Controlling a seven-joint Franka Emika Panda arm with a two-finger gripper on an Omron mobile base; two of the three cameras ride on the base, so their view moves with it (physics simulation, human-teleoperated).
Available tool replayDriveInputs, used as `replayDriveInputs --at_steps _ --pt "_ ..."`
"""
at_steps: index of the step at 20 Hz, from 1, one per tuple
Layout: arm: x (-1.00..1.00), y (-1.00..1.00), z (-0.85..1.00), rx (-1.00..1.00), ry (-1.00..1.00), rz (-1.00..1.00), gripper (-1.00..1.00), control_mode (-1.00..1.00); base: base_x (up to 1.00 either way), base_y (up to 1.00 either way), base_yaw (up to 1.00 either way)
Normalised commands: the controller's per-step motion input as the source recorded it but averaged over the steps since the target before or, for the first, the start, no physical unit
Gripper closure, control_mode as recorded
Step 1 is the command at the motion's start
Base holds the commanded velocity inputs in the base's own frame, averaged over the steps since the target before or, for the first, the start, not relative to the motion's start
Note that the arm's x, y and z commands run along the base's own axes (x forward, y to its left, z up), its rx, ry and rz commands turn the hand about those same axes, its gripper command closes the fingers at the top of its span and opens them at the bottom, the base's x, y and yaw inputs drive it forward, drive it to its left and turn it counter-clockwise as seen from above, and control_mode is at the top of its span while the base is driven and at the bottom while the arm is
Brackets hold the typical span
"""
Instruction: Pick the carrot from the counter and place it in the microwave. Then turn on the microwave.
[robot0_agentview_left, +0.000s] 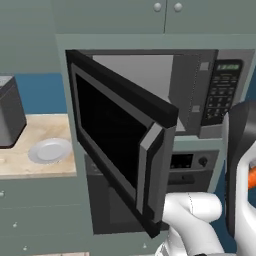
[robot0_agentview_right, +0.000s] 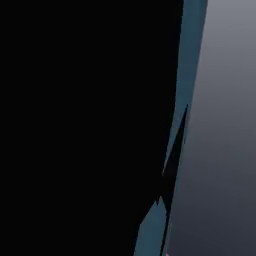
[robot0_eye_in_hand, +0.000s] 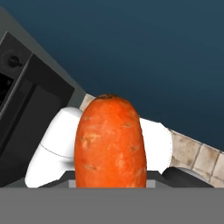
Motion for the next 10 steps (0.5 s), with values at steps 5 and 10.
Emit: replayDriveInputs --at_steps 5,10 --pt "0.00 0.00 0.00 0.00 0.00 0.00 1.00 1.00 0.21 -0.03 0.22" --pt "0.00 0.00 0.00 0.00 0.00 0.00 1.00 1.00 0.31 -0.11 0.18"
